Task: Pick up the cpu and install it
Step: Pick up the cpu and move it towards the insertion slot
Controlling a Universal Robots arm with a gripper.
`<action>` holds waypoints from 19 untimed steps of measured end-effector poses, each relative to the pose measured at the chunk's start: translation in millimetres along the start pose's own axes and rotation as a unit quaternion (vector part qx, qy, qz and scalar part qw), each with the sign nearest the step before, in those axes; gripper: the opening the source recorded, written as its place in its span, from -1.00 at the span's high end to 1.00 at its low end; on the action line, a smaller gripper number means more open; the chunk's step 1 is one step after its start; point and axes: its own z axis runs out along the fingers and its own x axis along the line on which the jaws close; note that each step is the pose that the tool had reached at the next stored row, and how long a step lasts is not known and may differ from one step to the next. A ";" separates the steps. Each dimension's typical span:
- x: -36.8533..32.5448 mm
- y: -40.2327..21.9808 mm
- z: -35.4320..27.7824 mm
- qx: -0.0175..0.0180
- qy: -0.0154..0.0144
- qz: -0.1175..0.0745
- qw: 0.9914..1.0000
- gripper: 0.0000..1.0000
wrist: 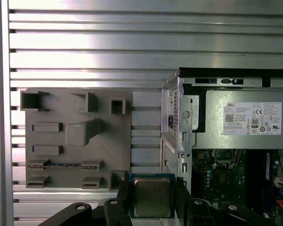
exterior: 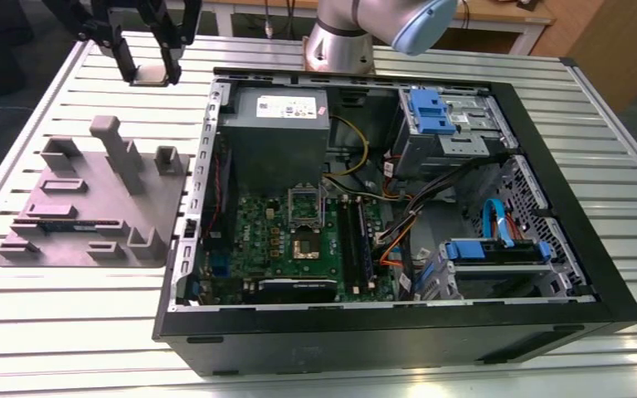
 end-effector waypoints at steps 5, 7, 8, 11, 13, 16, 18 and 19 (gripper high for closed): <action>-0.9 -13.5 1.9 0.000 0.000 0.000 1.000 0.05; -2.1 -17.3 2.5 0.000 0.000 0.000 1.000 0.05; -3.9 -18.0 2.7 0.000 0.000 0.000 1.000 0.05; -13.1 -19.0 3.5 0.000 0.001 0.000 1.000 0.05; -20.3 -19.1 4.0 0.000 0.001 0.000 1.000 0.05; -29.5 -19.3 4.7 0.000 0.002 0.000 1.000 0.05; -33.4 -19.4 5.0 0.000 0.002 0.000 1.000 0.05; -34.8 -19.4 5.2 0.000 0.002 0.000 1.000 0.05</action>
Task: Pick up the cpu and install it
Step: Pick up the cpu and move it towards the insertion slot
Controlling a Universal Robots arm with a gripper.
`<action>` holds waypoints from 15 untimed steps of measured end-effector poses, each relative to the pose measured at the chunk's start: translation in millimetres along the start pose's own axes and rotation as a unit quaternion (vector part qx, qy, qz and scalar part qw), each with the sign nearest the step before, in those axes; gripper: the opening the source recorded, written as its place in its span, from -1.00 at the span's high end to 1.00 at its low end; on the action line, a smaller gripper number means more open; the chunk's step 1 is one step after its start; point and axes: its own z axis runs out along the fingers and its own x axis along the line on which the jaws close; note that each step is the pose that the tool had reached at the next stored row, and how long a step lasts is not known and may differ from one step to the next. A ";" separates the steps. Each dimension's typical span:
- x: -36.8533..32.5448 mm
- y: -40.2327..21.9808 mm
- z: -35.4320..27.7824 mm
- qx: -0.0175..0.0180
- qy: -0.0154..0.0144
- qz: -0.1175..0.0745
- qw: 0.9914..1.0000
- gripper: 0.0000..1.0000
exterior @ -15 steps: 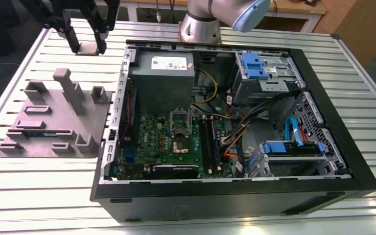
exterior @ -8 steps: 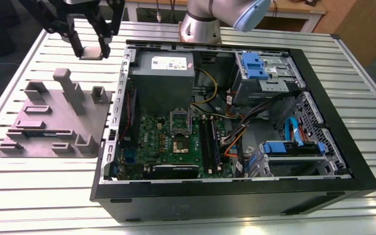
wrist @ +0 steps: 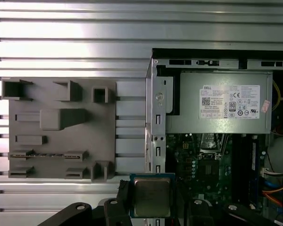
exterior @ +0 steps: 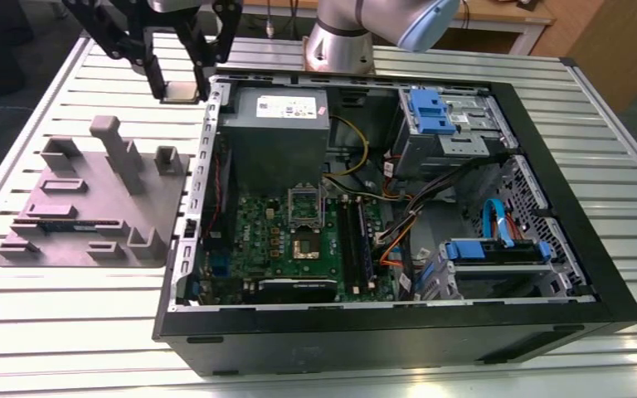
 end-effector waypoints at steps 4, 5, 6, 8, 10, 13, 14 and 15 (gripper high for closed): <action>-4.3 0.0 0.4 0.000 0.000 0.000 1.000 0.05; -5.3 0.0 0.5 0.000 0.000 0.000 1.000 0.05; -6.2 0.0 0.5 0.000 0.000 0.000 1.000 0.05; -8.0 0.0 0.6 0.000 0.000 0.000 1.000 0.05; -9.8 0.0 0.7 0.000 0.000 0.000 1.000 0.05; -11.8 0.0 0.9 0.000 0.000 0.000 1.000 0.05; -11.9 -0.1 0.9 0.000 0.000 0.000 1.000 0.05; -12.0 0.0 0.9 0.000 0.000 0.000 1.000 0.05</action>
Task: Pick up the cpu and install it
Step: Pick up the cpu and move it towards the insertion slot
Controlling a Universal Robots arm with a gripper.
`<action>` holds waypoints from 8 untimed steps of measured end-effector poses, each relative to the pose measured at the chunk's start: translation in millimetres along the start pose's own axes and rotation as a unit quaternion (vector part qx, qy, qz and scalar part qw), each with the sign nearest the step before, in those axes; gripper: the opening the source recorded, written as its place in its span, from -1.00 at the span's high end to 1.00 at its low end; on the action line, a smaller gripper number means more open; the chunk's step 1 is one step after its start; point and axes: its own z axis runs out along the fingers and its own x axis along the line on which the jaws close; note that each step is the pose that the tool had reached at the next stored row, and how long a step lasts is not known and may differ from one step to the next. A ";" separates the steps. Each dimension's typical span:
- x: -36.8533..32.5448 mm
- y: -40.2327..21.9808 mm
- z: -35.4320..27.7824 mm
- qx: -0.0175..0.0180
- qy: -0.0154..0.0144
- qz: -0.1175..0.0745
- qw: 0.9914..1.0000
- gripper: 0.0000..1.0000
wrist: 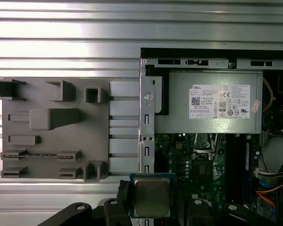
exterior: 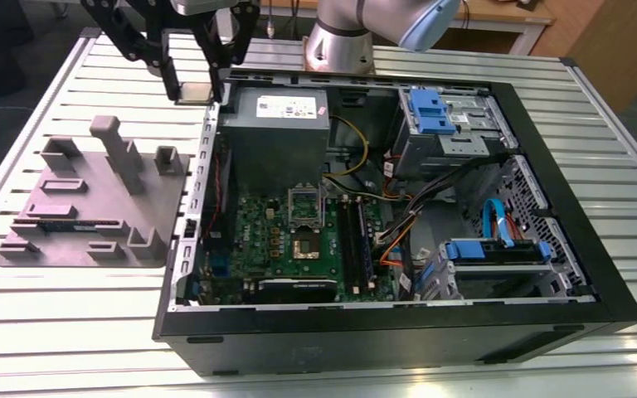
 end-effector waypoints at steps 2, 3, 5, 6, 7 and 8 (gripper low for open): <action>-0.3 0.0 0.0 0.000 0.000 0.000 1.000 0.05; -0.4 0.0 0.0 0.000 0.000 0.000 1.000 0.05; -0.5 0.0 0.0 0.000 0.000 0.000 1.000 0.05; -0.5 0.0 0.0 0.000 0.000 0.000 1.000 0.05; -0.8 0.0 0.0 0.000 0.000 0.000 1.000 0.05; -1.3 0.1 0.0 0.000 0.000 0.000 1.000 0.05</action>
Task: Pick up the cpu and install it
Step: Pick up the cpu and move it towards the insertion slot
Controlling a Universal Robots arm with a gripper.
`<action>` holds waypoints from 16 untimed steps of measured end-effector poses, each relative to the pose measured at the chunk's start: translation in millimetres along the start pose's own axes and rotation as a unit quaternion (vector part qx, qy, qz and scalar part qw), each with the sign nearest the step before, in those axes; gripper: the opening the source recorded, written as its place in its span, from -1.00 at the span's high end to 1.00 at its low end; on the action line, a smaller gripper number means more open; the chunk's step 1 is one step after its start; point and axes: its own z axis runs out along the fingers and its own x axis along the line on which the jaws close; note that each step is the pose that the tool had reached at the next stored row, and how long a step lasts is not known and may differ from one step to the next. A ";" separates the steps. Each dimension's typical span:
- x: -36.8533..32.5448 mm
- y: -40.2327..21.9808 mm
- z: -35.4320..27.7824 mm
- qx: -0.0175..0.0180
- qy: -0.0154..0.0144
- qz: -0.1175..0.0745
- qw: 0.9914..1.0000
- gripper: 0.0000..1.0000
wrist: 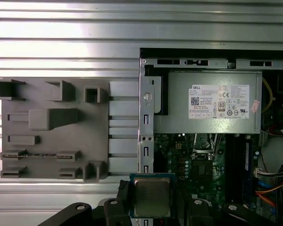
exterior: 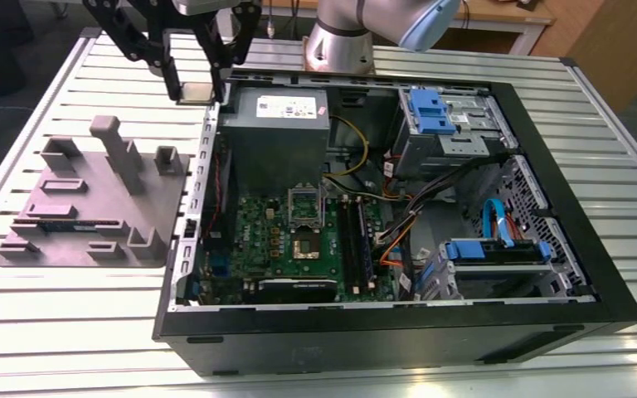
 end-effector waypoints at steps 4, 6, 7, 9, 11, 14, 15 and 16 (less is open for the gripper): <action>-2.9 0.0 0.1 0.000 0.000 0.000 1.000 0.05; -4.8 0.0 0.1 0.000 0.000 0.000 1.000 0.05; -5.8 0.0 0.1 0.000 0.000 0.000 1.000 0.05; -8.1 0.1 0.2 0.000 0.000 0.000 1.000 0.05; -10.4 0.1 0.3 0.000 0.000 0.000 1.000 0.05; -13.7 0.2 0.4 0.000 0.000 0.000 1.000 0.05; -14.5 0.2 0.4 0.000 0.000 0.000 1.000 0.05; -14.6 0.1 0.4 0.000 0.000 0.000 1.000 0.05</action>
